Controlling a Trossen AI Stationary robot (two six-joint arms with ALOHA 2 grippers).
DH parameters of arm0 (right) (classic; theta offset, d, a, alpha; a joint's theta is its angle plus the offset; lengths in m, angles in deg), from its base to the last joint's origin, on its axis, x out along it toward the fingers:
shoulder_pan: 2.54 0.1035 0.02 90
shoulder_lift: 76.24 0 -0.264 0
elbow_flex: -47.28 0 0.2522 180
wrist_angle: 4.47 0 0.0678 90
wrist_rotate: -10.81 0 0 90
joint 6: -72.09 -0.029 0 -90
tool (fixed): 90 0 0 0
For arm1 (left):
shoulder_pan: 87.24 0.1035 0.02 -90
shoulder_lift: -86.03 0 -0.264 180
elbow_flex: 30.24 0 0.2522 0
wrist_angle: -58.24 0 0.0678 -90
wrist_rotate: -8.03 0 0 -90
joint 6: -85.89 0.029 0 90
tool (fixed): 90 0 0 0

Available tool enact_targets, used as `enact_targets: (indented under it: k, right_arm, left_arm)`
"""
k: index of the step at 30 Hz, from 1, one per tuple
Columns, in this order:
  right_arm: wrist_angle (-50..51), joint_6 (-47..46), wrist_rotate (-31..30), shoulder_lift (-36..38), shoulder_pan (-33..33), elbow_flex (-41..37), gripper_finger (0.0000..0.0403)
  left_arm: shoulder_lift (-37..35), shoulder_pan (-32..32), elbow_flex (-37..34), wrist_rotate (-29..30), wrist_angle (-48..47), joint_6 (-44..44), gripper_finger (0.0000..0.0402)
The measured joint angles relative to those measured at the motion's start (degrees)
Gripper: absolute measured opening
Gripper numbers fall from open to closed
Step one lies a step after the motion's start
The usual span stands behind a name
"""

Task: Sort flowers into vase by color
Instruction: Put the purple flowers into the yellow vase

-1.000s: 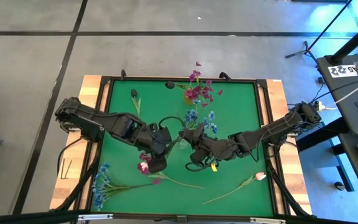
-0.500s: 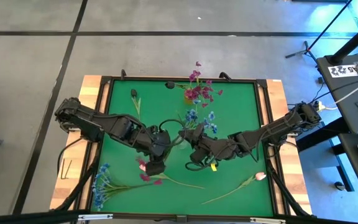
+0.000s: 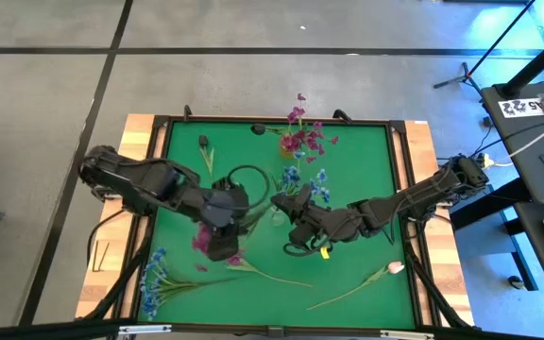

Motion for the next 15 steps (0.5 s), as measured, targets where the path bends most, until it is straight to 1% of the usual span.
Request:
enact_targets:
  k: [5,8,11,15]
  right_arm:
    - [-2.5,0.6,0.1,0.0,0.0,0.0,0.0022]
    - [-2.7,0.7,-0.4,0.0,0.0,0.0,0.0022]
    - [-2.7,0.5,-1.1,0.0,0.1,0.0,0.0022]
    - [-5.0,0.4,-2.6,0.2,0.3,0.0,0.0022]
  left_arm:
    - [-0.1,-1.4,6.0,7.1,-1.1,4.1,0.0155]
    - [-0.1,-2.5,8.7,10.2,-1.2,6.0,0.0155]
    - [-0.1,-3.4,10.2,13.4,-1.2,7.9,0.0155]
    - [-0.7,-4.6,10.4,17.8,-1.5,9.9,0.0155]
